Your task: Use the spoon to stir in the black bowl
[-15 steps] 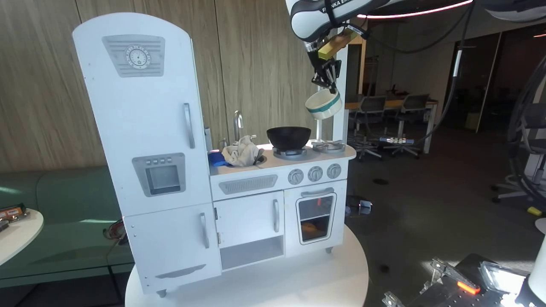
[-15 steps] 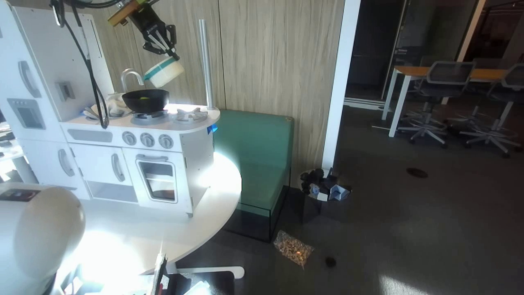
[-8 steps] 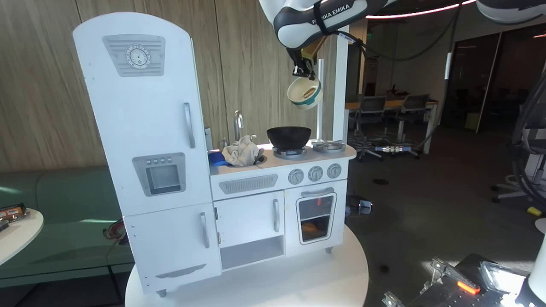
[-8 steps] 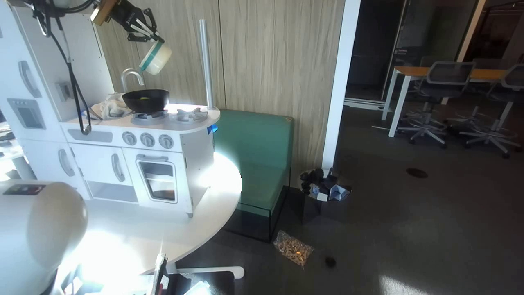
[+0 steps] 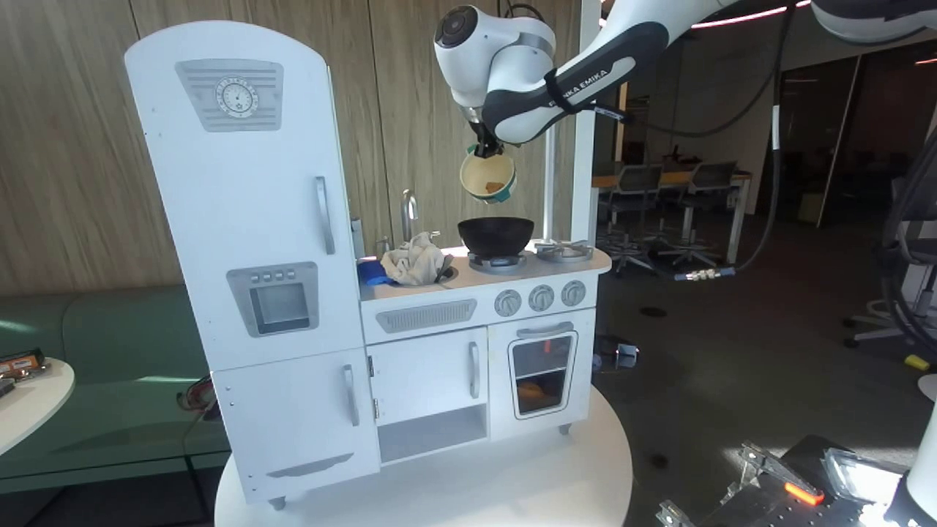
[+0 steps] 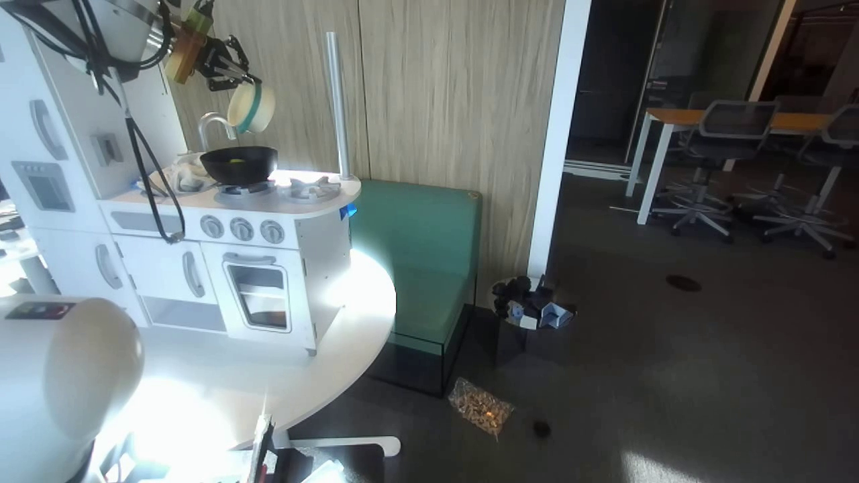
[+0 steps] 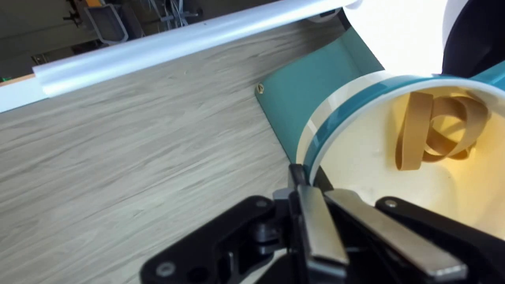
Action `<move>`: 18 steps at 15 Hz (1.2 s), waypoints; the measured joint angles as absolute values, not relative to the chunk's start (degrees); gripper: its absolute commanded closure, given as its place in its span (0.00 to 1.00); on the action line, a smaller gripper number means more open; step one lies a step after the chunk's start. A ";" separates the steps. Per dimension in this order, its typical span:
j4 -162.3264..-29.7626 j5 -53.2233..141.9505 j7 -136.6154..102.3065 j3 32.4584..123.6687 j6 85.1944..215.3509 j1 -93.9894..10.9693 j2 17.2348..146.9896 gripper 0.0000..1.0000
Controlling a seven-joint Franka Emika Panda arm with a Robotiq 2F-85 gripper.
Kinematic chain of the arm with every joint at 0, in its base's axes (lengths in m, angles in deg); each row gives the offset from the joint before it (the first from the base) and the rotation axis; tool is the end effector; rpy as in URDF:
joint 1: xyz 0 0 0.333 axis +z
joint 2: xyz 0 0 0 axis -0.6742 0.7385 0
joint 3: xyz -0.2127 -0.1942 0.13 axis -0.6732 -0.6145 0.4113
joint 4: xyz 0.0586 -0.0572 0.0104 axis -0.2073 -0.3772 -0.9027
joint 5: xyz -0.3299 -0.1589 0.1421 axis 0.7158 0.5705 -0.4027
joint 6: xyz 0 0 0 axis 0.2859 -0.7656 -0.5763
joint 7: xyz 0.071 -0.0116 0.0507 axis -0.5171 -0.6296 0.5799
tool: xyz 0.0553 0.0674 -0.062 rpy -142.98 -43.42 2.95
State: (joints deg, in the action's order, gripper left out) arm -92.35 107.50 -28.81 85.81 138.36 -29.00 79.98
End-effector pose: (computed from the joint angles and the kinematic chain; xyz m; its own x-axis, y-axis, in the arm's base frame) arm 0.6578 0.1573 0.5654 0.7487 0.6020 0.2776 0.1155 -0.5307 0.8396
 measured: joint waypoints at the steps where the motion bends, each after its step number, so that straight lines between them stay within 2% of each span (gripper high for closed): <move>1: -93.78 109.51 -29.99 85.90 140.87 -28.99 79.82 0.96; 5: -99.21 123.92 -37.72 86.35 147.65 -28.86 78.09 0.96; 10: -104.70 146.20 -50.60 87.40 148.79 -28.89 74.61 0.96; 12: -106.37 152.47 -53.78 87.95 148.19 -28.94 73.46 0.99; 18: -109.90 164.65 -59.09 88.75 138.79 -29.25 72.27 0.99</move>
State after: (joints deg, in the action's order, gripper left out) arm -109.90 164.65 -59.09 88.75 138.79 -29.25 72.27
